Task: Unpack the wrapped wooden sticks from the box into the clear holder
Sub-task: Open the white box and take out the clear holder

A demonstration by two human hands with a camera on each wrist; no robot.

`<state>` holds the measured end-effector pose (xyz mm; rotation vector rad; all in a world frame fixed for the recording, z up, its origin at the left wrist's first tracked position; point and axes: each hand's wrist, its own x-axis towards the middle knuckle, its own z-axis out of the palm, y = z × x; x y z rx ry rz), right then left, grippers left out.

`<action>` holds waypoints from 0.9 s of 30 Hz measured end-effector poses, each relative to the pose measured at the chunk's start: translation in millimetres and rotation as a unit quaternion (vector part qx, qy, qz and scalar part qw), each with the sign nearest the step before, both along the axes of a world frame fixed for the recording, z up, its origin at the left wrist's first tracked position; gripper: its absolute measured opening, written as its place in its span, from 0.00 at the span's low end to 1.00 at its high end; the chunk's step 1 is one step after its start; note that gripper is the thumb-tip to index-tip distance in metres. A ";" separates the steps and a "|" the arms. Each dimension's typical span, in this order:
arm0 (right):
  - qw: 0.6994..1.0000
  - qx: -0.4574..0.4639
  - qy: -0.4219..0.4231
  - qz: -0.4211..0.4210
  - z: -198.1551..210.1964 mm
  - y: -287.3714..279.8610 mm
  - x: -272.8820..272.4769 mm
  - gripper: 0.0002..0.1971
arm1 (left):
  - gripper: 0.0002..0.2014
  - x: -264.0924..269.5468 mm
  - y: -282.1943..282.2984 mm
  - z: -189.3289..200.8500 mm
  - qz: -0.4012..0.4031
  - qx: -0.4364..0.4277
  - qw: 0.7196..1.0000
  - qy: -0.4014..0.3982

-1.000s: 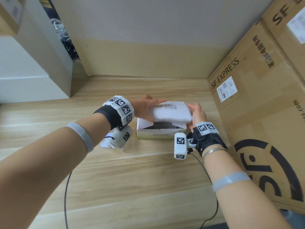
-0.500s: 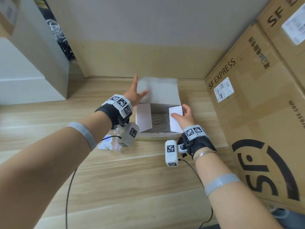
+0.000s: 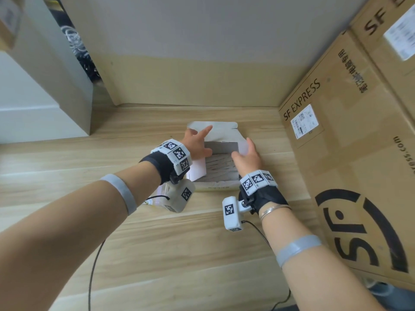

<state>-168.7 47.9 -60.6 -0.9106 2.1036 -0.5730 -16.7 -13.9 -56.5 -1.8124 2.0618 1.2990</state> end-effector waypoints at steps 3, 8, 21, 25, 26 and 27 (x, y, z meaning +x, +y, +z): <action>0.999 -0.006 0.046 0.002 6.6 -3.3 -11.2 0.25 | 0.31 4.4 -3.1 6.6 0.014 0.004 0.999 0.038; 0.993 -0.012 0.119 -0.022 11.8 -7.0 -30.8 0.26 | 0.27 18.9 -12.4 9.8 0.036 -0.037 0.999 0.009; 0.991 0.014 0.130 0.008 -13.8 0.2 -20.4 0.23 | 0.41 36.2 1.4 -13.4 0.014 -0.046 0.998 -0.047; 0.982 -0.024 0.183 0.039 -11.7 -4.2 -4.9 0.26 | 0.40 43.9 -2.9 -16.3 0.013 -0.044 0.998 -0.040; 0.975 -0.041 0.210 0.065 -9.5 -5.6 2.1 0.25 | 0.40 47.5 -4.3 -16.2 0.014 -0.046 0.998 -0.040; 0.967 -0.062 0.228 0.097 -7.5 -7.4 11.2 0.23 | 0.39 52.2 -5.7 -16.0 0.018 -0.049 0.998 -0.041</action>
